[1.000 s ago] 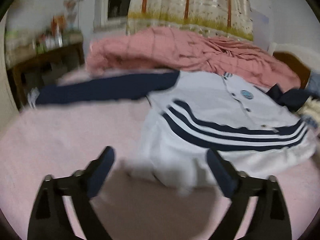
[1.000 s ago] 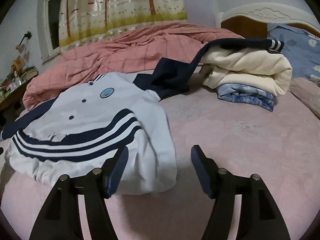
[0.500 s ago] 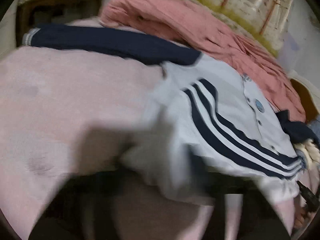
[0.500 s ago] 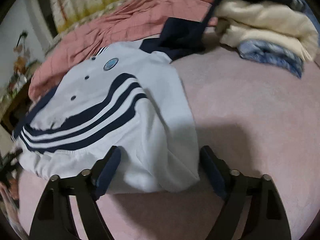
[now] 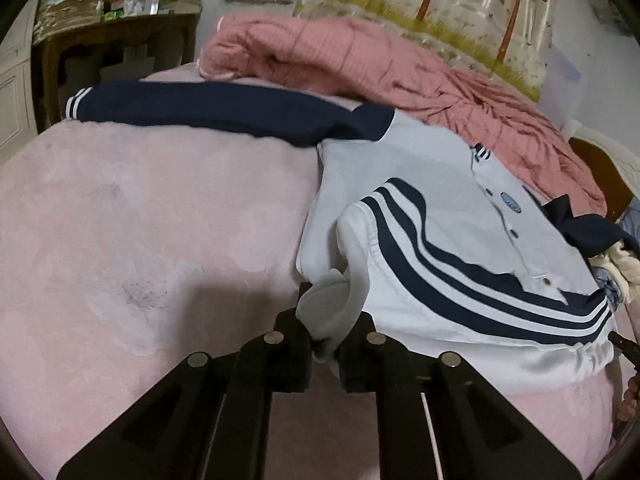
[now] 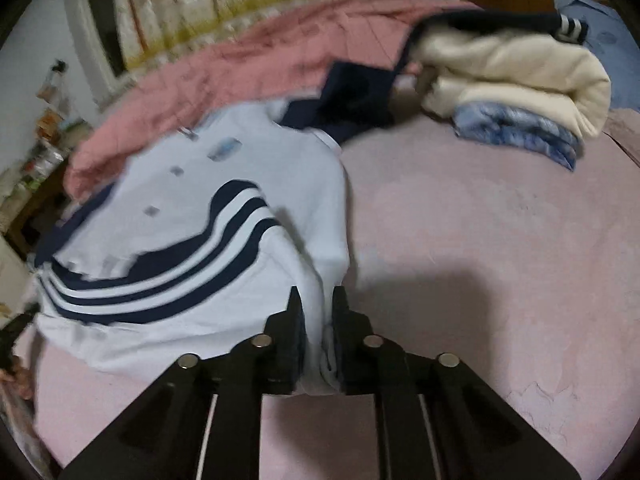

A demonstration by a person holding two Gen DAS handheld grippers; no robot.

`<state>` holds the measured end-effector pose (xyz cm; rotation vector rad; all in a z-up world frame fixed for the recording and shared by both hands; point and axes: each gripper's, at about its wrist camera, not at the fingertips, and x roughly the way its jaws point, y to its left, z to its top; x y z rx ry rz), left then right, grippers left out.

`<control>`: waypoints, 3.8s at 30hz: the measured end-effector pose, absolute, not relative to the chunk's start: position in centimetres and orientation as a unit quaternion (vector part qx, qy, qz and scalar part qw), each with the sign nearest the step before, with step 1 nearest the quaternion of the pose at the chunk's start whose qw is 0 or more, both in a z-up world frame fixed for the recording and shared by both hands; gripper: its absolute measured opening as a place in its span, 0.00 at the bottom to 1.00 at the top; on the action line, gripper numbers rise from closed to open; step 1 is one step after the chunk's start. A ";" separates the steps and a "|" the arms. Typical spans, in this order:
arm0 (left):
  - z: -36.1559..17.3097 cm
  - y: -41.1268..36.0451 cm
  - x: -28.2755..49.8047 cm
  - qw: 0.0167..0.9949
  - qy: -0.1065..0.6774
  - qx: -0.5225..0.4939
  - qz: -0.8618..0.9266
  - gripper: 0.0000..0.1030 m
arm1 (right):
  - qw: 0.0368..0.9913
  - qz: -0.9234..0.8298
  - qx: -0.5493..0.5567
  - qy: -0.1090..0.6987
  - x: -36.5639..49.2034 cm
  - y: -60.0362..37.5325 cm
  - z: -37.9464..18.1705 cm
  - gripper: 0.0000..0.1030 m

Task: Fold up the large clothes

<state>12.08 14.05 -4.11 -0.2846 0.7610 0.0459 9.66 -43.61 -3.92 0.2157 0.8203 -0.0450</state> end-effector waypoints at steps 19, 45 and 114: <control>-4.6 13.5 12.1 0.921 0.373 -0.103 0.054 0.28 | 0.924 0.016 0.057 0.377 3.5 -43.1 -4.3 0.34; 5.7 12.0 9.2 0.977 0.214 0.011 0.022 0.77 | 0.968 -0.032 0.004 0.249 5.9 -35.0 7.3 0.57; -3.2 49.3 32.8 0.846 0.271 -0.325 0.325 0.13 | 0.899 0.004 0.029 0.436 42.6 -17.7 -2.0 0.18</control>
